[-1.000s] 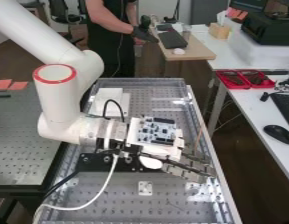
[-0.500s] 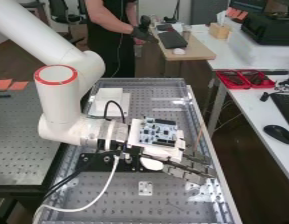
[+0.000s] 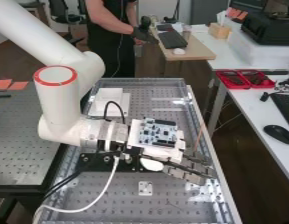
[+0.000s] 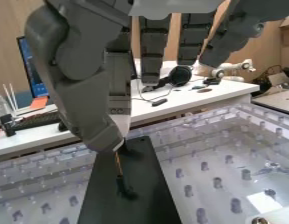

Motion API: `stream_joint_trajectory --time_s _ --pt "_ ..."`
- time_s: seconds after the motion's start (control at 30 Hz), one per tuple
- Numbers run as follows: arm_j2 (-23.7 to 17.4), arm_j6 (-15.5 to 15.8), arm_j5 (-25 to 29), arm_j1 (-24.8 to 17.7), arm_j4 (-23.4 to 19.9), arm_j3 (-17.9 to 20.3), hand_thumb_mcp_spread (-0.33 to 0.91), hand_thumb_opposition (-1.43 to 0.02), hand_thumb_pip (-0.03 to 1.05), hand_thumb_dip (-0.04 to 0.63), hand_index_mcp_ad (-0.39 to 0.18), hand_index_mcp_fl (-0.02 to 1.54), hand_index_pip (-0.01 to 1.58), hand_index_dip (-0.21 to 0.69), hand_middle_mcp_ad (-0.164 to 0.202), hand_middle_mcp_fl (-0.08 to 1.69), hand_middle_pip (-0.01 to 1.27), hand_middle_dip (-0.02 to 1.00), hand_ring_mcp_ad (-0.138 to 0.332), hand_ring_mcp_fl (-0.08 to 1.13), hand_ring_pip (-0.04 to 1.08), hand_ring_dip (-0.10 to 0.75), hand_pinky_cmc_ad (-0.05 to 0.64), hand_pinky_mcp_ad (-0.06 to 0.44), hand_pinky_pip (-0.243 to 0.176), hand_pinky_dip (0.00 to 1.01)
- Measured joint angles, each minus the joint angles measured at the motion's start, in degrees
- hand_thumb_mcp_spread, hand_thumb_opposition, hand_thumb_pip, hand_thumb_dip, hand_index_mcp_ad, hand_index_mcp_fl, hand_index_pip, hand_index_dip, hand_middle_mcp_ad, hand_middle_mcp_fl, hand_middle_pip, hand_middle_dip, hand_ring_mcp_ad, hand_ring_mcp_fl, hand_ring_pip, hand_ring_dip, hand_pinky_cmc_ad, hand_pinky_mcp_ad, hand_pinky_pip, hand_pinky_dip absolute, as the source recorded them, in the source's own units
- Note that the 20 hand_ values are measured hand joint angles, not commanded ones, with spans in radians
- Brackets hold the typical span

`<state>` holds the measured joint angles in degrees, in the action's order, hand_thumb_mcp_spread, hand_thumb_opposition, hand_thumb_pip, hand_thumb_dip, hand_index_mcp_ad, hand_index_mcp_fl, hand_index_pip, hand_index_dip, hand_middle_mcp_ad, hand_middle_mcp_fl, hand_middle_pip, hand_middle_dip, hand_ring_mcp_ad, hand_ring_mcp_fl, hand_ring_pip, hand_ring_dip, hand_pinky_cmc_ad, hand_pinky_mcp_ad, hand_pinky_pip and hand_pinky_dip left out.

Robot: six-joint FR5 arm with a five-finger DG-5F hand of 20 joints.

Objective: Grab the drill bit and place it in the clear container

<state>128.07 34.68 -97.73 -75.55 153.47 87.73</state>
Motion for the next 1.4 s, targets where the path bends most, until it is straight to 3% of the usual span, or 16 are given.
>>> stream_joint_trajectory --time_s 0.4,0.5,0.83,0.97,1.03,1.4 --pt "0.1 -0.2 0.0 0.0 -1.5 0.3 0.56 -0.92 0.58 0.3 -0.117 0.48 1.44 0.188 0.012 0.23 0.14 0.14 0.129 0.07 0.09 0.002 0.367 0.115 -0.075 0.18" --pt "0.0 -0.2 0.0 -0.1 -1.7 0.4 0.6 -0.92 0.51 0.3 -0.117 0.57 1.38 0.188 0.012 0.28 0.14 0.14 0.127 0.07 0.09 0.002 0.367 0.115 -0.077 0.18" --pt "-1.0 0.1 0.2 0.0 -0.4 -0.3 0.65 -0.93 0.5 0.3 -0.117 0.61 1.33 0.185 0.012 0.28 0.14 0.14 0.126 0.1 0.09 0.003 0.367 0.113 -0.075 0.18" --pt "-2.4 0.6 0.5 0.1 0.9 -0.6 0.72 -0.94 0.5 0.3 -0.141 0.61 1.32 0.185 0.012 0.29 0.13 0.14 0.126 0.1 0.09 0.003 0.367 0.115 -0.075 0.18" --pt "-3.3 0.9 0.7 0.2 1.2 -0.6 0.75 -0.94 0.5 0.3 -0.18 0.62 1.31 0.185 0.012 0.29 0.13 0.14 0.127 0.1 0.09 0.003 0.367 0.115 -0.075 0.18" --pt "-10.3 2.7 1.8 -0.1 1.1 2.0 0.75 -0.94 0.5 0.3 -0.183 0.64 1.29 0.185 0.012 0.29 0.13 0.14 0.127 0.1 0.09 0.003 0.363 0.115 -0.075 0.18"
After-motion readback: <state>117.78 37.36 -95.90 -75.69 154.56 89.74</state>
